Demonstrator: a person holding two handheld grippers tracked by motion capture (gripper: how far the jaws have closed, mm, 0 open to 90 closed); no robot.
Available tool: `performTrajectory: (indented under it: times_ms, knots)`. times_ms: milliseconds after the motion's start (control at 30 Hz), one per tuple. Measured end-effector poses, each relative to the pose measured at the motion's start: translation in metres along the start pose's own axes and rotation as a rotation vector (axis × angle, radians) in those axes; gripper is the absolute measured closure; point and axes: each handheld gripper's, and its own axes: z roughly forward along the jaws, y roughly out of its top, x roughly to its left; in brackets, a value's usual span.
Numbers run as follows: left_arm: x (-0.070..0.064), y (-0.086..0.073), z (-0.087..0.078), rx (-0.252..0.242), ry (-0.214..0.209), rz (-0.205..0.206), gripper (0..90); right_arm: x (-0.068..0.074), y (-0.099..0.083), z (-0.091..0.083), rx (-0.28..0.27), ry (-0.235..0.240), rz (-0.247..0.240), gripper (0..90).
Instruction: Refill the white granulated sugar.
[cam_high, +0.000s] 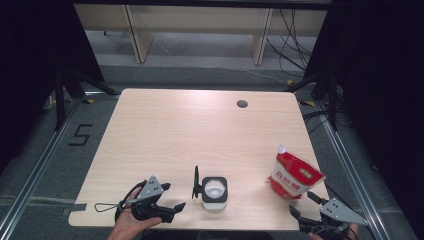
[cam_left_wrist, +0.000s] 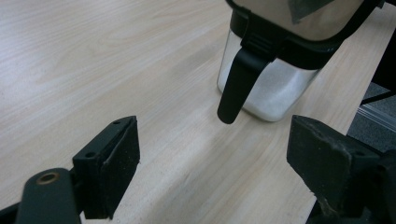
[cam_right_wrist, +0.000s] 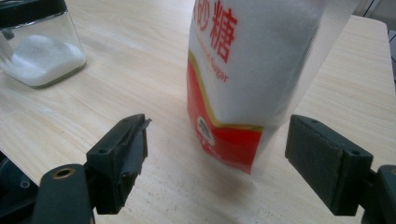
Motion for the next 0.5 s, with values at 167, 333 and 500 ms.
performTrajectory:
  times_ms: [167,333,500]
  knots:
    - [0.000,0.011,-0.001,-0.004,0.008,0.014,18.8,0.002,-0.001,-0.002,-0.006,-0.036,0.019,21.1]
    - [0.000,0.022,-0.002,-0.015,0.019,0.001,22.5,0.001,-0.001,-0.002,-0.017,-0.044,-0.034,20.9]
    - [0.001,0.027,-0.003,-0.031,0.016,0.001,26.7,0.006,-0.002,-0.005,-0.001,-0.045,0.030,20.8]
